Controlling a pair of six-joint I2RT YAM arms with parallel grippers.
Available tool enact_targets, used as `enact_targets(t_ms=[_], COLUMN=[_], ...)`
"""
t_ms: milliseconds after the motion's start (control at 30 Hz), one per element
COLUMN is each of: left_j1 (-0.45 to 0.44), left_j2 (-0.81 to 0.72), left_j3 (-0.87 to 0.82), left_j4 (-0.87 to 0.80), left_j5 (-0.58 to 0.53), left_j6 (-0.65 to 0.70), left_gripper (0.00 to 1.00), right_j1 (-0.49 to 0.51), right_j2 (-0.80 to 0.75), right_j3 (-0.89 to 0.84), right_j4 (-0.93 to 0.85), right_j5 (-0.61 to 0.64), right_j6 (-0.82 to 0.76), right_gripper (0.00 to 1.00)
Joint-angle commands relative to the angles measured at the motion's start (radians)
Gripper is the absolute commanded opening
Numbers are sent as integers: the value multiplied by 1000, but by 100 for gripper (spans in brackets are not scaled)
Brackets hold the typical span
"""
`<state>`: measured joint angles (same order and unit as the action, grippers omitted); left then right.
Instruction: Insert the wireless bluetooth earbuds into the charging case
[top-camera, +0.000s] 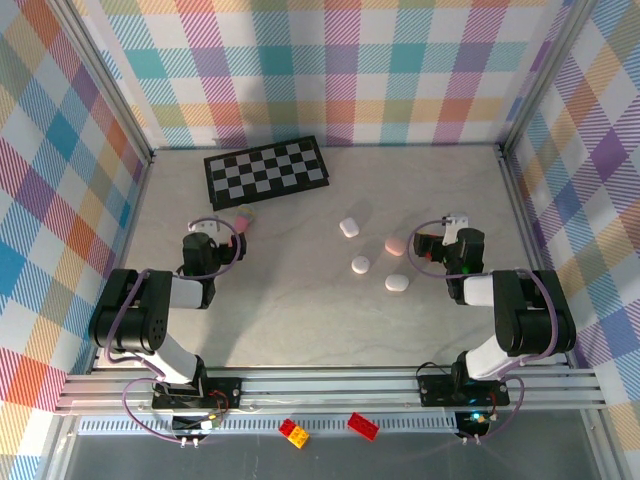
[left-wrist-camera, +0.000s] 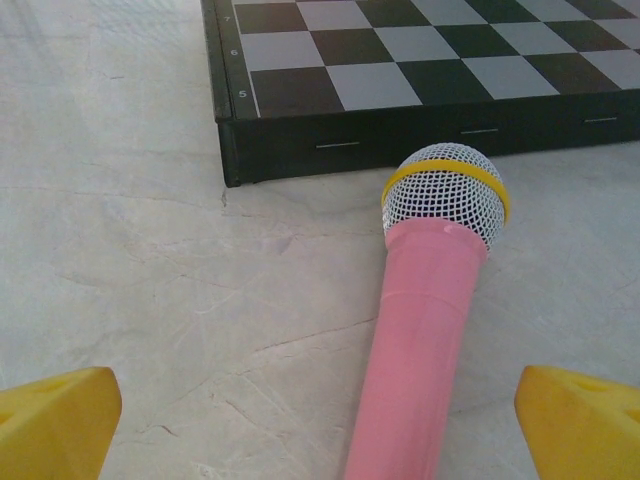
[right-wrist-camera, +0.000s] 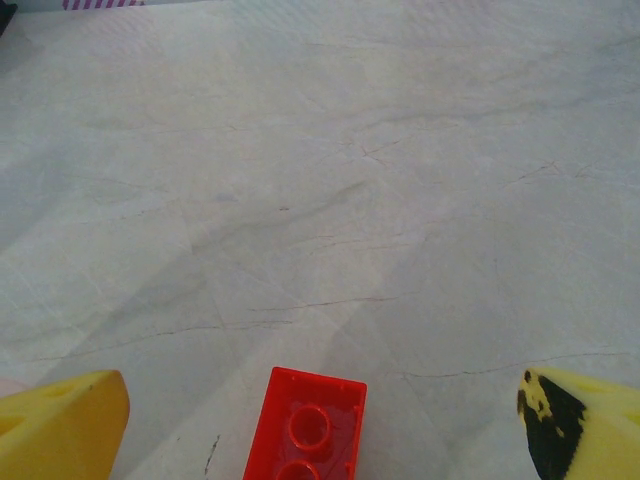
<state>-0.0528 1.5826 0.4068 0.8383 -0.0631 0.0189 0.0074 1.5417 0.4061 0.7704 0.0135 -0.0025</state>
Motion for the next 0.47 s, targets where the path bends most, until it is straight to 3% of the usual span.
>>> enact_targets(t_ms=[0,433], left_j1=[-10,-15], left_j2=[-4,-2], left_j3=[13,17], left_j4=[5,2], left_j5=[-17,-21], left_j6=[14,18], left_gripper=[100,100], right_j1=[-3,-4], right_j2=[-6,-6], right_j3=[13,13], right_j4=[44,43], right_j5=[-20,-20], right_j6=[17,16], right_gripper=[99,99])
